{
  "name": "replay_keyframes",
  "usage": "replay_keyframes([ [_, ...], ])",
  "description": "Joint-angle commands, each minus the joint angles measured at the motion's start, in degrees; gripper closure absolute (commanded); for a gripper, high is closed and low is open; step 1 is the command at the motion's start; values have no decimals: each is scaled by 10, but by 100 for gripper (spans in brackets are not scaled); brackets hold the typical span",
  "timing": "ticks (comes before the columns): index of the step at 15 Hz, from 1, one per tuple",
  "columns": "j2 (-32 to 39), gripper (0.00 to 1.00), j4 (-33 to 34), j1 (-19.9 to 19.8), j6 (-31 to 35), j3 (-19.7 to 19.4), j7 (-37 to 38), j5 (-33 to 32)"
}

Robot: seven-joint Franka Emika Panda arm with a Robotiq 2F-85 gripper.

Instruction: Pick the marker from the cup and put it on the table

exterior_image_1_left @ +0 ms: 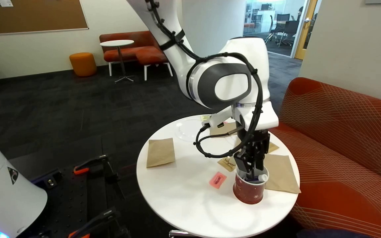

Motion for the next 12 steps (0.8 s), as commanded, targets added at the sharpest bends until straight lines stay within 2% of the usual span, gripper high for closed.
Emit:
replay_keyframes([
  [1,13,49,25,-6,-29,4,-14,13],
  [8,33,51,42,-3,-27,3,-13,12],
  [10,38,77,47,-3,-28,2,-12,12],
  [12,42,92,52,-1,-28,1,-11,12],
])
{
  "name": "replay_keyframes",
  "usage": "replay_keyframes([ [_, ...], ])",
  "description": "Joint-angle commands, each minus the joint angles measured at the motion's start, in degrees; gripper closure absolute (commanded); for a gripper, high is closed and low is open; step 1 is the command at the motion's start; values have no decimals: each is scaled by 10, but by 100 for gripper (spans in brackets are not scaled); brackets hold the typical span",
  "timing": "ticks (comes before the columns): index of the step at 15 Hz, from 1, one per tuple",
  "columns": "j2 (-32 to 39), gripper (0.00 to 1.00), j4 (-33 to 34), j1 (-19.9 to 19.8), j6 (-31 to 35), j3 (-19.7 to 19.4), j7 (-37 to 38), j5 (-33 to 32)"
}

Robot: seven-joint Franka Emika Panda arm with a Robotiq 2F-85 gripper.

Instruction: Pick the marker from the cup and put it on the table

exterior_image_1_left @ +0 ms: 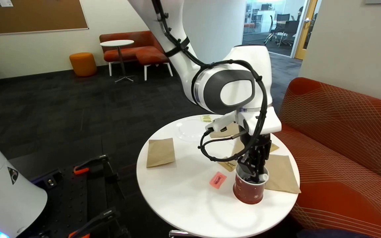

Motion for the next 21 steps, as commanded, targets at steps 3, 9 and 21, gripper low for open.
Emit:
replay_keyframes([
  [3,7,95,21,3,-23,-1,-10,10],
  [9,-23,95,-17,31,-11,-29,2,-9],
  [21,-131,95,-106,110,11,-106,28,-111],
])
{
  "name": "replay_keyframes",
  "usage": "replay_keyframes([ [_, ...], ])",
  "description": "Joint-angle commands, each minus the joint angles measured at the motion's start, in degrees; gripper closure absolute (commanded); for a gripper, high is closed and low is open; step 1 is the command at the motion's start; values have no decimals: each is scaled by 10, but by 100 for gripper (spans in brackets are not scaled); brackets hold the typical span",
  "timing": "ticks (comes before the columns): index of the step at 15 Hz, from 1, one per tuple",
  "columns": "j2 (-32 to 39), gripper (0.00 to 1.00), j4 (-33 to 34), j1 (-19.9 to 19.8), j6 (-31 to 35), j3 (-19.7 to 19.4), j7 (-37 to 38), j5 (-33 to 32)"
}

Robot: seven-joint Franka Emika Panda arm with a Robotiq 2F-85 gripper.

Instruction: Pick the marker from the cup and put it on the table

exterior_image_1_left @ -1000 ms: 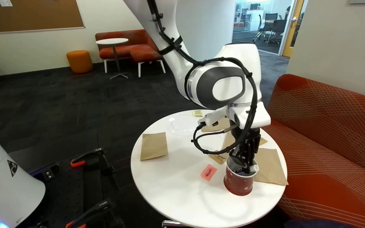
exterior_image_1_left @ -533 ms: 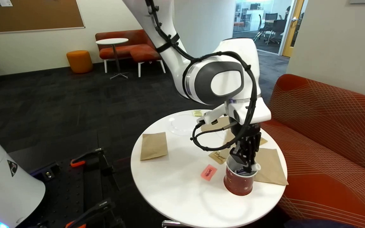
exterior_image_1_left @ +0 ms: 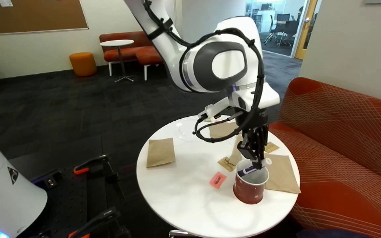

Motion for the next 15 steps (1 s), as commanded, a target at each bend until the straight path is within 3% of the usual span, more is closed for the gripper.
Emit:
replay_keyframes([
  [1,-63,95,-50,33,13,-33,30,-56],
  [7,-128,95,-82,69,35,-73,110,-199],
  [10,-167,95,-98,55,54,-57,131,-286],
  [11,-174,95,-106,79,62,-78,124,-292],
  [15,-224,95,-142,70,82,-57,84,-319],
])
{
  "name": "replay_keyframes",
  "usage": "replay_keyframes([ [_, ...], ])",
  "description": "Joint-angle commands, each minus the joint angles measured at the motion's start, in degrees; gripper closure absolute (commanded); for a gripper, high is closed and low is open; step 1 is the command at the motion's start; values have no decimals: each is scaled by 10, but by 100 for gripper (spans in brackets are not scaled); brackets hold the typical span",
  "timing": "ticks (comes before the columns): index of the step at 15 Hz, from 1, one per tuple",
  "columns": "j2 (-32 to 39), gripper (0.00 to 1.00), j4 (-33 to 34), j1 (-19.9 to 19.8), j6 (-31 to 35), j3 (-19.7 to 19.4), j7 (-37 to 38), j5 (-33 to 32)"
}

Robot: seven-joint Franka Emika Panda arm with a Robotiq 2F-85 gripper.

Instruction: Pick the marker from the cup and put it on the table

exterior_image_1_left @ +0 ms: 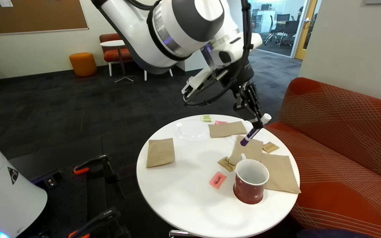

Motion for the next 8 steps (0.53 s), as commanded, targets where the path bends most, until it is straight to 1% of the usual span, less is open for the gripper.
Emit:
replay_keyframes([
  [1,-68,95,-58,-4,26,14,-61,-9],
  [2,-80,95,-71,-7,30,22,-87,0],
  [4,-108,95,-106,-12,37,40,-161,32],
  [6,-132,95,-137,-10,31,54,-237,78],
  [8,-153,95,-162,-4,19,64,-319,138],
])
